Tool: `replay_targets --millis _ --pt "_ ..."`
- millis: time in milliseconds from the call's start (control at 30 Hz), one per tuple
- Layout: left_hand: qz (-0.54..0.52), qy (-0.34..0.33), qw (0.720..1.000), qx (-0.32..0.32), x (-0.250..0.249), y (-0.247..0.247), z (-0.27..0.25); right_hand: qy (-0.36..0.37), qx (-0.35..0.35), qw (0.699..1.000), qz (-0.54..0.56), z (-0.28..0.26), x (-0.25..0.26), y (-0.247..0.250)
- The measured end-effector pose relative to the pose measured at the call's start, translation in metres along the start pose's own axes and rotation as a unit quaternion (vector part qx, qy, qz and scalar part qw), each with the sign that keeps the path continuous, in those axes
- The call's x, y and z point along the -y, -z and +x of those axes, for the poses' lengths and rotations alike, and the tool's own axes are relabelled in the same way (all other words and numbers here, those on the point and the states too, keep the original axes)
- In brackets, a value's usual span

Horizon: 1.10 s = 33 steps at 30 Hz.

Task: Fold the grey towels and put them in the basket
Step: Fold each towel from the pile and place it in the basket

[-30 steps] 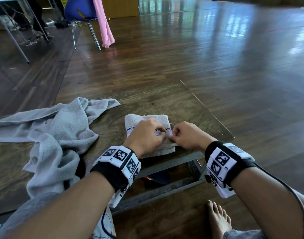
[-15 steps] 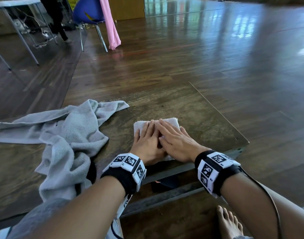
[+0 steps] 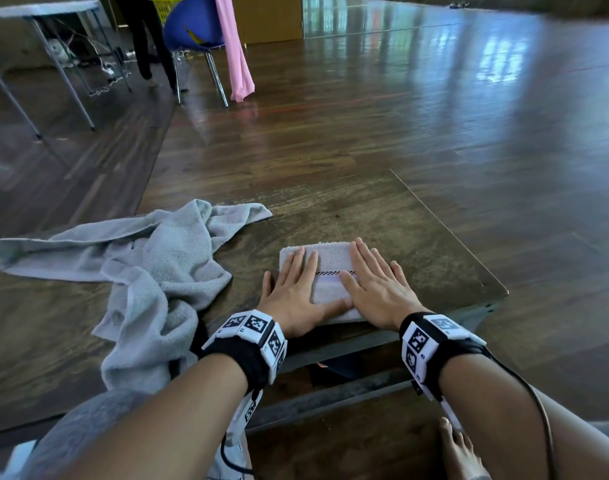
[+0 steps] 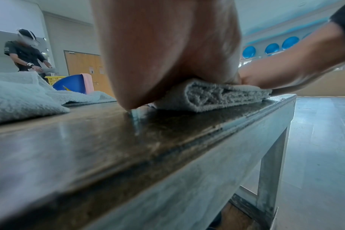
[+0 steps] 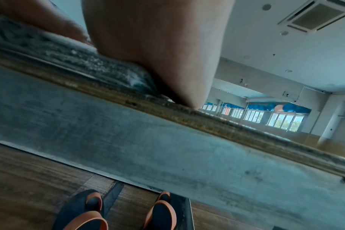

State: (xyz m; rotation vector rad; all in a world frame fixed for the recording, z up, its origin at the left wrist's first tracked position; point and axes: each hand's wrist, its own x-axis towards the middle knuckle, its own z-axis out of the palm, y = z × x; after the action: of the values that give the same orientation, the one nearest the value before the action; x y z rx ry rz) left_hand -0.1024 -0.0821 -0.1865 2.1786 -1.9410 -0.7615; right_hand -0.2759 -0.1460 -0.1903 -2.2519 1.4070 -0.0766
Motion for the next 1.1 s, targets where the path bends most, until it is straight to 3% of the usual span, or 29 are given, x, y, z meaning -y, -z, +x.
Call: replay_targets --millis 767,967,1100 --pt "-0.003 0.014 0.999 0.047 0.001 0.010 -0.005 -0.047 -0.012 0.999 0.014 -0.007 -0.009 -0.007" --pt "-0.070 0.079 0.994 0.025 0.003 0.012 -0.001 -0.054 -0.014 0.998 0.010 -0.007 -0.009 -0.009" --pt "-0.062 0.088 0.994 0.013 0.003 0.010 0.000 -0.058 -0.012 0.998 0.007 -0.007 -0.009 -0.009"
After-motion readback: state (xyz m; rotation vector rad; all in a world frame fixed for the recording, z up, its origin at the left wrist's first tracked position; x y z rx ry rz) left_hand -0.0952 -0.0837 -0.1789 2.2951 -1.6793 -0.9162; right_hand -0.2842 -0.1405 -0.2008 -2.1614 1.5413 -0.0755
